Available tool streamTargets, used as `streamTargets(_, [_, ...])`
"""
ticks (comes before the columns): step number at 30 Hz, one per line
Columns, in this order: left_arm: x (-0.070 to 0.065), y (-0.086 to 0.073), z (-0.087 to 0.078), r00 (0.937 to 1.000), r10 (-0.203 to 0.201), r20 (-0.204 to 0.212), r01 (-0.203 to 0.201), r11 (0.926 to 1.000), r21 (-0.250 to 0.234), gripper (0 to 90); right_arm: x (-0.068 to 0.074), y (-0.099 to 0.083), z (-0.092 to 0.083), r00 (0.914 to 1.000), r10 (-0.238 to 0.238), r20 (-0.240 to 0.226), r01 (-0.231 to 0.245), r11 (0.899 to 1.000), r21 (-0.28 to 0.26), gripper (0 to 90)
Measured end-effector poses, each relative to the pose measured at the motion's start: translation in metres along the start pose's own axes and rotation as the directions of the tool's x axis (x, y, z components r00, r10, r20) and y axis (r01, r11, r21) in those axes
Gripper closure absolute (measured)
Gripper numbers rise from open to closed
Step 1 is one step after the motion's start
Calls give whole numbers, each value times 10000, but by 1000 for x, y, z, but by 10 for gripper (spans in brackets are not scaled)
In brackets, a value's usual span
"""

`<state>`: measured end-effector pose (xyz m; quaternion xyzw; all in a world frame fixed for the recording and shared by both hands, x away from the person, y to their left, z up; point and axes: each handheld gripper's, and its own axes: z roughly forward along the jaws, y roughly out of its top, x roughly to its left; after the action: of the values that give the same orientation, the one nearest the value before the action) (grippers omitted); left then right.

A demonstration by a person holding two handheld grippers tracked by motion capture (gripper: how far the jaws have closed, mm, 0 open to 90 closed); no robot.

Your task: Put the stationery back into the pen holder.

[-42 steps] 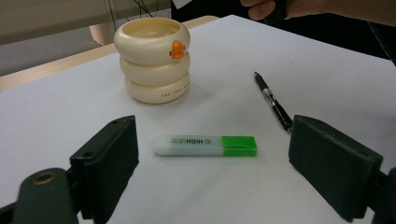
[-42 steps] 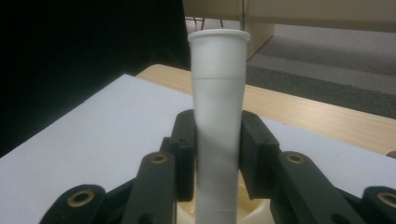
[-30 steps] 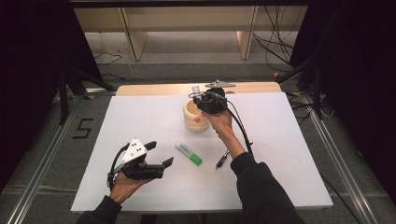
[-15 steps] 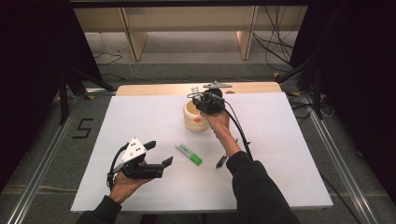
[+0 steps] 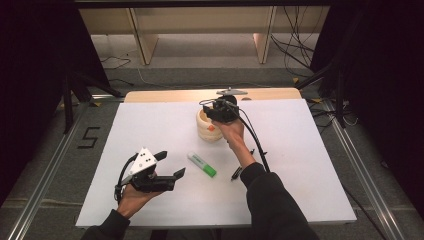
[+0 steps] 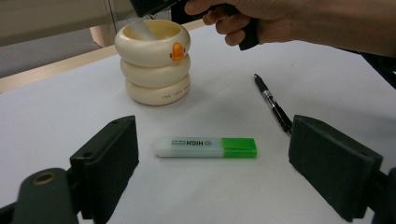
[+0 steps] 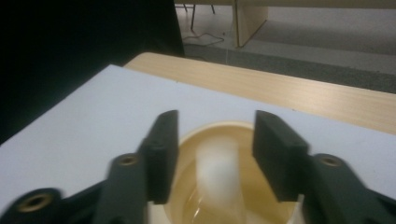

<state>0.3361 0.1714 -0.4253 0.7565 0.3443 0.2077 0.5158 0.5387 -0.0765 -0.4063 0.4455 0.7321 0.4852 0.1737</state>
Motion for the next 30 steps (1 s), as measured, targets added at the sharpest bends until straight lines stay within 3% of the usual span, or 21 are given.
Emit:
streamTargets(3, [0, 0, 0, 10000, 0, 4, 0, 10000, 20, 153, 1, 3, -6, 9999, -17, -101, 16, 10000, -57, 413])
streamTargets(6, [-1, 0, 0, 10000, 33, 13, -33, 10000, 38, 153, 3, 5, -13, 9987, -508, 60, 508, 9987, -34, 366])
streamTargets(10, [0, 0, 1, 10000, -21, -19, 21, 10000, 0, 153, 8, 9, -24, 9967, -736, -344, 735, 9973, -39, 332])
streamTargets(17, [0, 0, 1, 10000, -11, -49, 11, 10000, -6, 153, 17, 12, -45, 9857, -1363, -986, 1381, 9904, 112, 297])
streamTargets(21, [0, 0, 1, 10000, -13, -69, 13, 10000, -8, 153, 21, 11, -55, 9812, -1431, -1296, 1462, 9892, 145, 283])
streamTargets(25, [0, 0, 1, 10000, 5, -72, -5, 10000, -18, 153, 25, 9, -61, 9738, -1802, -1388, 1867, 9818, 354, 263])
streamTargets(30, [0, 0, 1, 10000, -10, -55, 10, 10000, -23, 153, 27, 4, -68, 9697, -1861, -1585, 1943, 9802, 375, 258])
